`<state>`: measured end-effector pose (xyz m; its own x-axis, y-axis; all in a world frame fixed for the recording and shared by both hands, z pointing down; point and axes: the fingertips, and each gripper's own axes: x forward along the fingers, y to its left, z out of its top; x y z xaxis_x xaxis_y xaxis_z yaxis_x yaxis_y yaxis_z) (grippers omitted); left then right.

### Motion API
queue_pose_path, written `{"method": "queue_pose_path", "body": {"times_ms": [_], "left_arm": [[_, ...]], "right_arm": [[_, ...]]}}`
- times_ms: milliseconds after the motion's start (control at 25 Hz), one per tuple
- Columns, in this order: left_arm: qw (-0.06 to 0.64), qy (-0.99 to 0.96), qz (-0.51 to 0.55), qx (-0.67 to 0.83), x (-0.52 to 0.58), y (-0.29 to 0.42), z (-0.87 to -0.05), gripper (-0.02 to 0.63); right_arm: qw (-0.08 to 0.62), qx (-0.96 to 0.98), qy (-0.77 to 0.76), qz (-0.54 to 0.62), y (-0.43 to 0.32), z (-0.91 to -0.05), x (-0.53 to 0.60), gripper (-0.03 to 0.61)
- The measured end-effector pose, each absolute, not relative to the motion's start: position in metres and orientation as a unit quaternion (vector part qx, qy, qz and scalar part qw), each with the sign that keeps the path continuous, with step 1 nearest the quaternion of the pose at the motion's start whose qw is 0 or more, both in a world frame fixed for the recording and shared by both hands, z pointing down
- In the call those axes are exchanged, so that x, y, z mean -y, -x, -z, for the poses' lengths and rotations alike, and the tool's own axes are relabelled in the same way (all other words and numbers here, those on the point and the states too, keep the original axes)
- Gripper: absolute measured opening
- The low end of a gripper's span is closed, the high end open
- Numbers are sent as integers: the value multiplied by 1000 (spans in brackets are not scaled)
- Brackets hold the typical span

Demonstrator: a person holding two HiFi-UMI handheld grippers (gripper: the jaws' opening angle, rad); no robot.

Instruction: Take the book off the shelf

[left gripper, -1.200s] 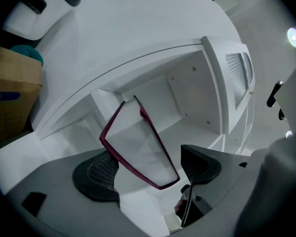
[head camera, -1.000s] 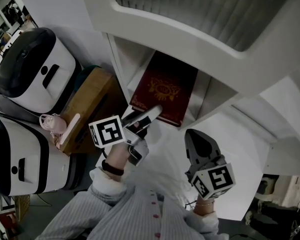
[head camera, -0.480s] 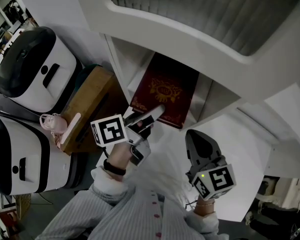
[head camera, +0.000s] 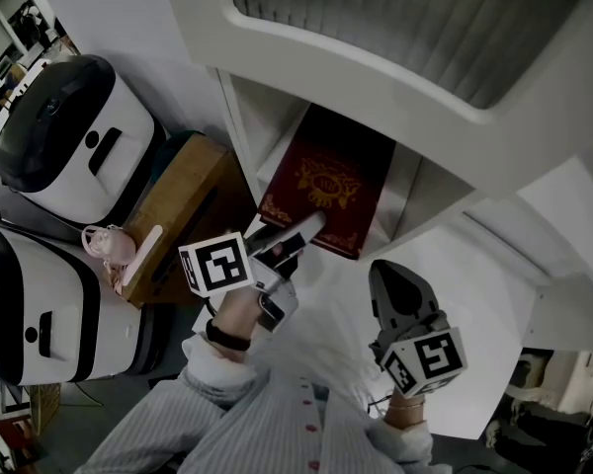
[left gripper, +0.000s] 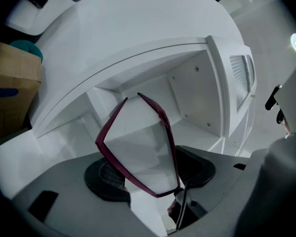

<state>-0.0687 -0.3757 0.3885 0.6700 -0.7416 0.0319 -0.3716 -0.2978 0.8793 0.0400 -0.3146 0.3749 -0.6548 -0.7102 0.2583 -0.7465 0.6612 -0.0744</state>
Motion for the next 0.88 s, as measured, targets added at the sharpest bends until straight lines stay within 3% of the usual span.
{"method": "queue_pose_path", "body": {"times_ms": [880], "left_arm": [[369,-828,164,388,320,96,-352,258]], "right_arm": [[92,919,-380,-43,-13,-347,272,14]]}}
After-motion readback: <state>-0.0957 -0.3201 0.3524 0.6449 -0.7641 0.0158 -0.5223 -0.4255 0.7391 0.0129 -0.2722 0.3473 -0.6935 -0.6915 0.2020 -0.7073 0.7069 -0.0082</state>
